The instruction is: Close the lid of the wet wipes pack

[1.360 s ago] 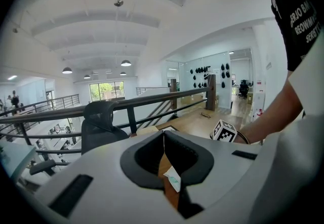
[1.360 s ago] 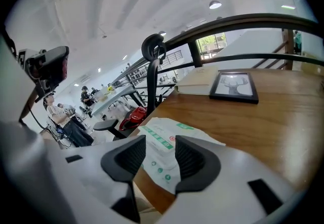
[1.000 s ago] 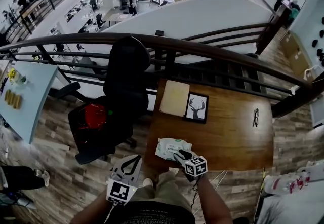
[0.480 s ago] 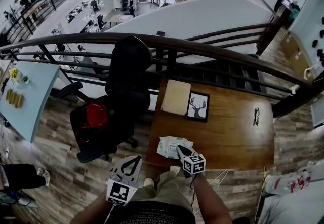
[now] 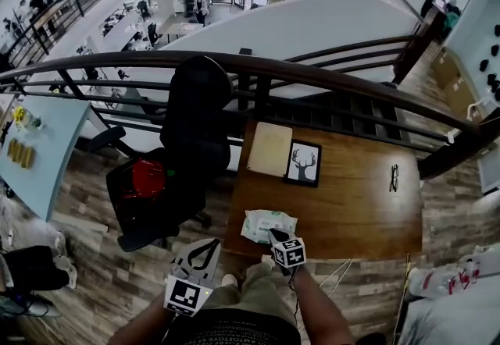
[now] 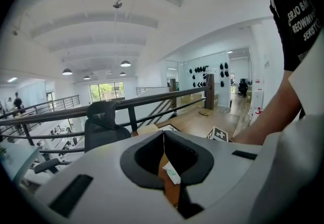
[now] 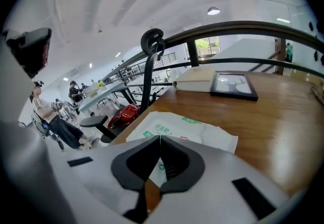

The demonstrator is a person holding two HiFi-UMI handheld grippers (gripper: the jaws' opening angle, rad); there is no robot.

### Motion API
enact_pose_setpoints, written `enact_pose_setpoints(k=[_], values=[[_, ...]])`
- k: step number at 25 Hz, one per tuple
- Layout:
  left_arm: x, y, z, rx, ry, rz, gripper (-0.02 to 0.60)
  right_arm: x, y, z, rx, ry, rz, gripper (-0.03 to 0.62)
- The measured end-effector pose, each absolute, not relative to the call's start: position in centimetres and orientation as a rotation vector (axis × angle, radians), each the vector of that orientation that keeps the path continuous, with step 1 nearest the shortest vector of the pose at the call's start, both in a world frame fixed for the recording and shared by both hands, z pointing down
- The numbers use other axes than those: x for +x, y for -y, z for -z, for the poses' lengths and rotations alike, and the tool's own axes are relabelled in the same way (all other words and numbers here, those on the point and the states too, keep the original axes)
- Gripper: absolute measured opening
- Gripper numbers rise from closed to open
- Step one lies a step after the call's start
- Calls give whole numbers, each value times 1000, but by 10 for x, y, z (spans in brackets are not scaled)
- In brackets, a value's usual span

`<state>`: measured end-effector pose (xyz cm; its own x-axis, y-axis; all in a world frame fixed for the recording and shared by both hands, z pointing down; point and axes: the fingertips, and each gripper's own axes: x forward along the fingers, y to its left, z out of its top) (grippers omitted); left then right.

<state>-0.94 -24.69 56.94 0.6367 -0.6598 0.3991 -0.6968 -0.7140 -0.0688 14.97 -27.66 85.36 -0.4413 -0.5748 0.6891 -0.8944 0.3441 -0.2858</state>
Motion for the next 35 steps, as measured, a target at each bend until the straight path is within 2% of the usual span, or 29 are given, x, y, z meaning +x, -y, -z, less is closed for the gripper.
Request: enact_pose_setpoints(k=[7, 14, 22, 35], values=[[-11, 245, -565, 2757, 1151, -614, 28, 144, 274, -867, 1236, 2064, -679, 15], [-15, 244, -540, 2780, 1170, -518, 28, 159, 266, -846, 1369, 1988, -705, 15], [-29, 248, -509, 2763, 1214, -345, 28, 178, 249, -749, 1621, 2120, -636, 14], [-23, 233, -483, 2851, 1129, -247, 28, 190, 199, -574, 1797, 2231, -331, 14]])
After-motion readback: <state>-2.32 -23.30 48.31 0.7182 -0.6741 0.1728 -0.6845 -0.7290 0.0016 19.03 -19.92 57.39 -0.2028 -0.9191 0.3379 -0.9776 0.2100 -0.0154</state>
